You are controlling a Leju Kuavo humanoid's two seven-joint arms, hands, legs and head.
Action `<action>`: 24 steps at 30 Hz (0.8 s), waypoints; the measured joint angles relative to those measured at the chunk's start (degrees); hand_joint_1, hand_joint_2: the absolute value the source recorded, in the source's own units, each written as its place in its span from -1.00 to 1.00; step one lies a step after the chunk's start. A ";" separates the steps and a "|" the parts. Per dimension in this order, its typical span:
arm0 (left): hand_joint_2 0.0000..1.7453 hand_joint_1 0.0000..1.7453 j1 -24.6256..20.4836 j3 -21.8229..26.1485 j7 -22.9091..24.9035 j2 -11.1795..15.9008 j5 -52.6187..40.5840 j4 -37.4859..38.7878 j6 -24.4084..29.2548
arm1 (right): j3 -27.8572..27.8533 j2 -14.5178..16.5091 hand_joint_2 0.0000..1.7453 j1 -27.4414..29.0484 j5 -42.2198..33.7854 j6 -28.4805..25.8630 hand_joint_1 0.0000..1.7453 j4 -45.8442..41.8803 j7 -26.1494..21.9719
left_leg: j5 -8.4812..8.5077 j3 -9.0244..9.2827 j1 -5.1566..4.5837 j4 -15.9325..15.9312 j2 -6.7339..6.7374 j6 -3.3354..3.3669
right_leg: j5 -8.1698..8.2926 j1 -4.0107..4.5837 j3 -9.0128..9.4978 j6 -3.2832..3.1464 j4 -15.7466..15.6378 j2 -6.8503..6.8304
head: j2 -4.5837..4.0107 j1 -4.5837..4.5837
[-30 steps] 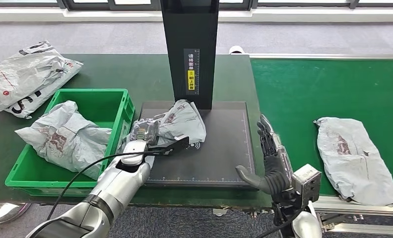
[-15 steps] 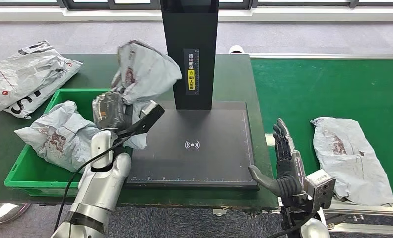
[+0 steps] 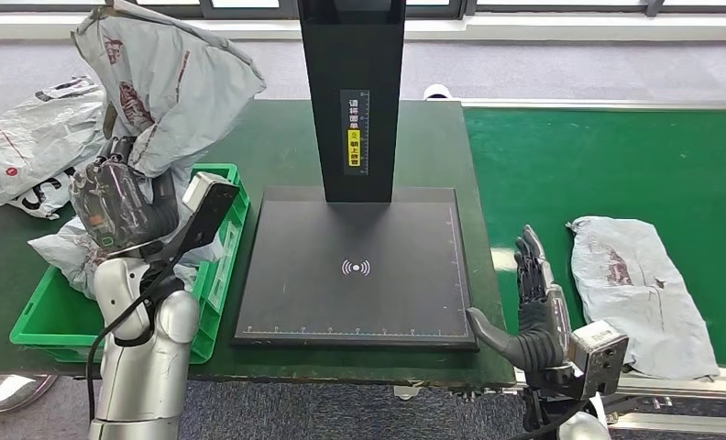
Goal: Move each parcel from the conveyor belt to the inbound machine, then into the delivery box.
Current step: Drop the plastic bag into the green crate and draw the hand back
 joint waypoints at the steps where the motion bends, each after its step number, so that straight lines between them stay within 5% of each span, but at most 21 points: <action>1: 1.00 1.00 0.08 0.04 0.00 0.00 0.00 -0.28 0.00 | 0.00 0.00 1.00 0.00 0.00 0.00 -1.00 -0.01 0.00 | 0.00 0.00 0.00 0.00 0.00 0.00 | 0.00 0.00 0.00 0.00 0.00 0.00 | 0.00 0.00; 17: 1.00 1.00 3.33 1.87 2.33 0.04 -5.40 -7.21 3.30 | -0.46 0.02 1.00 0.50 -0.03 -0.31 -1.00 0.00 -1.05 | -0.02 -0.01 0.00 -0.01 0.00 0.00 | -0.03 0.01 0.00 -0.01 0.00 0.03 | 0.00 0.00; 21: 1.00 1.00 4.11 6.29 8.92 1.91 -9.34 -8.28 -3.09 | -0.48 0.00 1.00 0.92 -0.29 -0.19 -1.00 -0.01 -0.99 | -0.04 0.02 0.00 -0.01 0.02 -0.03 | -0.08 0.02 -0.01 -0.03 0.00 0.02 | 0.00 -0.01; 24: 1.00 1.00 2.06 8.12 19.81 7.21 -9.49 -1.52 -16.06 | -0.48 -0.04 1.00 0.73 -0.96 1.13 -1.00 0.05 -0.07 | -0.02 0.10 0.00 -0.04 0.10 -0.10 | -0.09 0.04 0.00 -0.10 0.00 0.05 | 0.00 -0.01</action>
